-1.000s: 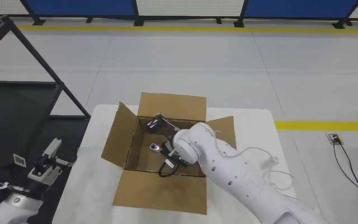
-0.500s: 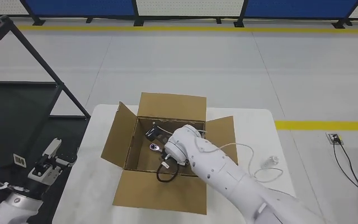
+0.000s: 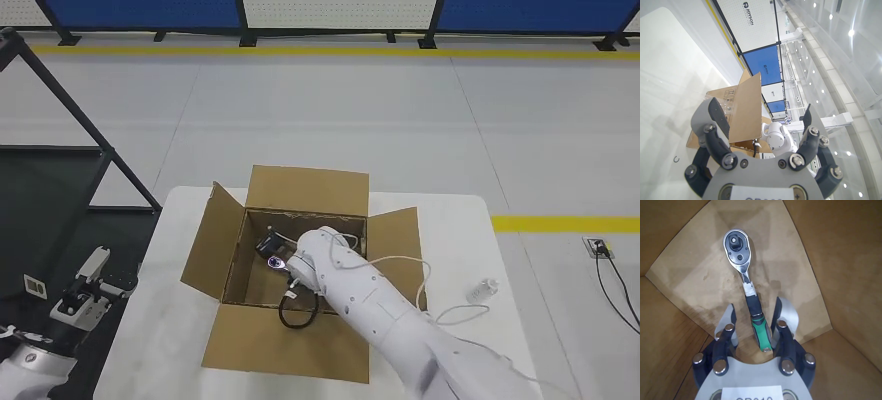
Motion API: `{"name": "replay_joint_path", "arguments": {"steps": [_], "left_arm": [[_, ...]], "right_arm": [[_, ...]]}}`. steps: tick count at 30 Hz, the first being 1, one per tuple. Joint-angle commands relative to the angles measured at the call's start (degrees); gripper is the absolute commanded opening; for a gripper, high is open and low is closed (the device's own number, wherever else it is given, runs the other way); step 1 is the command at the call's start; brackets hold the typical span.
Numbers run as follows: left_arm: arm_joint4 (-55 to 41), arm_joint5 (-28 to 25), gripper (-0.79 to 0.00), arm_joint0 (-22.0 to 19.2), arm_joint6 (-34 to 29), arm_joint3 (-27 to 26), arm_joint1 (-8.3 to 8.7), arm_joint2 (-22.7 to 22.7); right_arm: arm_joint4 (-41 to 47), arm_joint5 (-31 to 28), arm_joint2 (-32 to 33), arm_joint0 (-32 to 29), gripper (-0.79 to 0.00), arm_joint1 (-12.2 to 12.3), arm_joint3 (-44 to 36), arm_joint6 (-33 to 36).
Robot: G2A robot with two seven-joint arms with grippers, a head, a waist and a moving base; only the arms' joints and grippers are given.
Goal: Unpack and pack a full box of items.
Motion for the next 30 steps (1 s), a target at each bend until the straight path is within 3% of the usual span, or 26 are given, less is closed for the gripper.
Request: {"name": "replay_joint_path", "arguments": {"steps": [1, 15, 30], "left_arm": [[0.00, 0.00, 0.000, 0.00, 0.00, 0.00, 0.00, 0.00], [0.00, 0.00, 0.000, 0.00, 0.00, 0.00, 0.00, 0.00], [0.00, 0.00, 0.000, 0.00, 0.00, 0.00, 0.00, 0.00]], "right_arm": [[-0.18, 0.29, 0.00, 0.05, -0.486, -0.68, 1.42, -1.71], [0.65, -2.78, 1.21, 0.66, -0.459, -3.58, 8.66, -4.71], [-0.49, -4.94, 1.66, 0.42, -0.499, -4.95, 10.55, -3.23]]}}
